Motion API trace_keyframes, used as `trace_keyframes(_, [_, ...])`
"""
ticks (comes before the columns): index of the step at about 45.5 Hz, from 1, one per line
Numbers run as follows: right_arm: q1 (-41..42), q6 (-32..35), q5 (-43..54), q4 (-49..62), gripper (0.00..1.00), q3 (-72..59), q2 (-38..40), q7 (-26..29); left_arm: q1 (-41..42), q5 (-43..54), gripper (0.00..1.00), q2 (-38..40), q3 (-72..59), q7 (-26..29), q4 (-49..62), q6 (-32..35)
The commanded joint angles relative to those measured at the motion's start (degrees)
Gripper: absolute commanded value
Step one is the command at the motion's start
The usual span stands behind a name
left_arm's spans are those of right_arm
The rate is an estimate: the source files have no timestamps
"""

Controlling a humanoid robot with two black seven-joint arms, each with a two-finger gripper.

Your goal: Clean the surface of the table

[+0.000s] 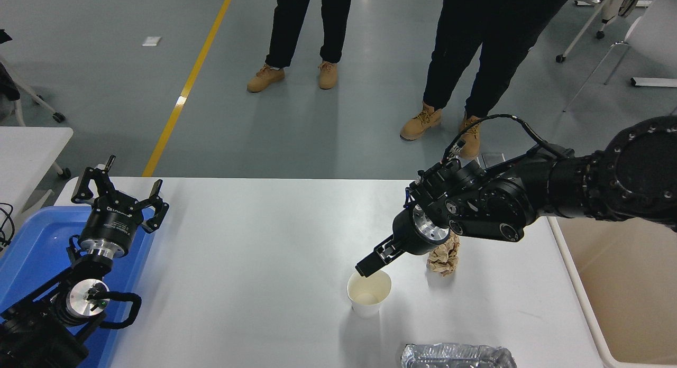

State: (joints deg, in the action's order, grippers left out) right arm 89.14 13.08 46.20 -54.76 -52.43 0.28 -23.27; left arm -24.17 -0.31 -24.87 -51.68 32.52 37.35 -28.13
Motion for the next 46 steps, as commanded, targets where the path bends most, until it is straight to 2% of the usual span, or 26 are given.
trace_keyframes(1, [-3.53,-0.25,0.38,3.08,0.98,-0.48,-0.28,-0.28,0.0,-0.04,0.99,0.0,0.0,0.0,0.0,0.0])
trace_keyframes(11, [-5.29,-0.25,1.17,4.4,0.94,-0.48,-0.28,-2.39,0.0,0.05,0.99,0.0,-0.09,0.0,0.0,0.0])
trace_keyframes(19, [-6.08,-0.51,2.93,4.93,0.87,-0.39,-0.28,-3.8,0.0,-0.04,0.99,0.0,-0.09,0.0,0.0,0.0])
trace_keyframes(32, [-8.01,-0.69,3.28,6.68,0.87,-0.39,-0.28,-4.59,0.0,-0.04,0.99,0.0,0.0,0.0,0.0,0.0])
trace_keyframes(43, [-8.36,-0.69,3.81,7.3,0.78,-0.48,-0.28,-5.82,0.0,-0.04,0.99,0.0,0.0,0.0,0.0,0.0])
trace_keyframes(46, [-8.36,-0.78,5.21,7.39,0.7,-0.56,-0.28,-6.52,0.0,-0.04,0.99,0.0,0.0,0.0,0.0,0.0])
